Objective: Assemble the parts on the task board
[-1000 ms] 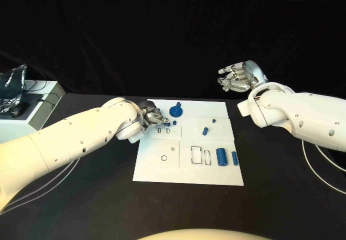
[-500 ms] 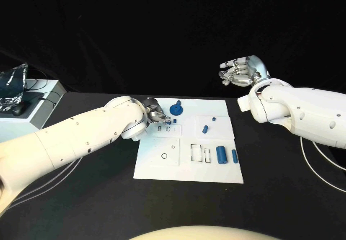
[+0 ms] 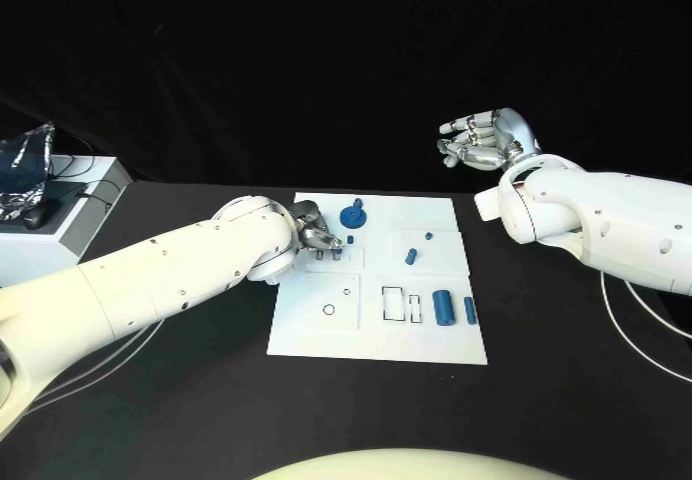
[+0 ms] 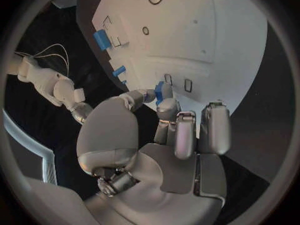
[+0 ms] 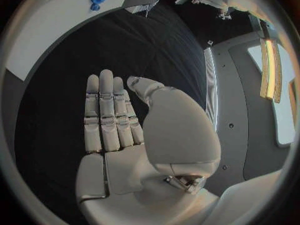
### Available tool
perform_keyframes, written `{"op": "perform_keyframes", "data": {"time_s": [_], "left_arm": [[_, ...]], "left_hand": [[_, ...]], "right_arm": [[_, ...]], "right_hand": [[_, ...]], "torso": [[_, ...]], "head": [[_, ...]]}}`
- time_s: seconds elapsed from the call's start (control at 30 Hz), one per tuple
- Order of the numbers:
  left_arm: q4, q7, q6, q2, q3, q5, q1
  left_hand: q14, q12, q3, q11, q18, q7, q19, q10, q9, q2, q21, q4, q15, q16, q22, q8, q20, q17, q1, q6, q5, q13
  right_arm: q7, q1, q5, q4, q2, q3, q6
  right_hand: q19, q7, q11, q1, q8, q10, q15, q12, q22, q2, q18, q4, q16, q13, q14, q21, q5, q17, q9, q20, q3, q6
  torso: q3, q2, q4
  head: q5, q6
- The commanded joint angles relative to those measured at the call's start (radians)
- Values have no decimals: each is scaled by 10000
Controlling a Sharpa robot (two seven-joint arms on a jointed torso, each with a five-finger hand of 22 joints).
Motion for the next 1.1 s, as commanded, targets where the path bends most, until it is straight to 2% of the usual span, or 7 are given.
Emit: {"op": "perform_keyframes", "data": {"time_s": [0.03,0.4,0.7,1.1], "left_arm": [[0,-31,253,17,-5,-293,-3],[8,-56,459,-14,-24,-333,-10],[-27,-55,488,12,-24,-323,-12],[-129,-52,537,102,-24,-351,-38]], "left_hand": [[1017,59,1497,-253,25,-110,51,300,16,33,32,-1511,-60,34,568,31,-20,2634,111,153,152,5],[1017,40,1510,-254,30,-109,40,298,13,24,22,-1526,-62,34,549,26,-24,2634,114,157,148,-21],[1017,35,1515,-253,34,-107,30,298,12,22,14,-1528,-62,34,534,24,-26,2634,111,158,143,-27],[1017,22,1520,-250,38,-104,21,296,9,22,5,-1526,-62,34,519,18,-29,2634,104,158,128,-44]], "right_arm": [[208,5,20,-6,3,7,207],[217,5,20,0,-2,7,228],[223,5,20,12,5,7,233],[222,5,20,38,-2,7,235]], "right_hand": [[-29,63,24,-34,30,72,78,-57,-10,52,41,-47,-47,-19,3,-49,57,-9,10,27,28,11],[-34,67,31,-48,31,94,87,-110,-50,50,43,-44,-146,-102,11,-100,54,-20,14,41,31,13],[-36,70,35,-62,31,107,93,-137,-73,49,44,-37,-198,-145,16,-128,53,-24,15,48,30,12],[-39,72,36,-72,31,120,98,-152,-89,47,44,-32,-235,-173,17,-148,54,-27,17,54,29,13]], "torso": [[-2,0,8],[-10,-2,9],[3,0,3],[2,3,2]], "head": [[-12,-33],[2,-47],[-4,-54],[-32,-96]]}}
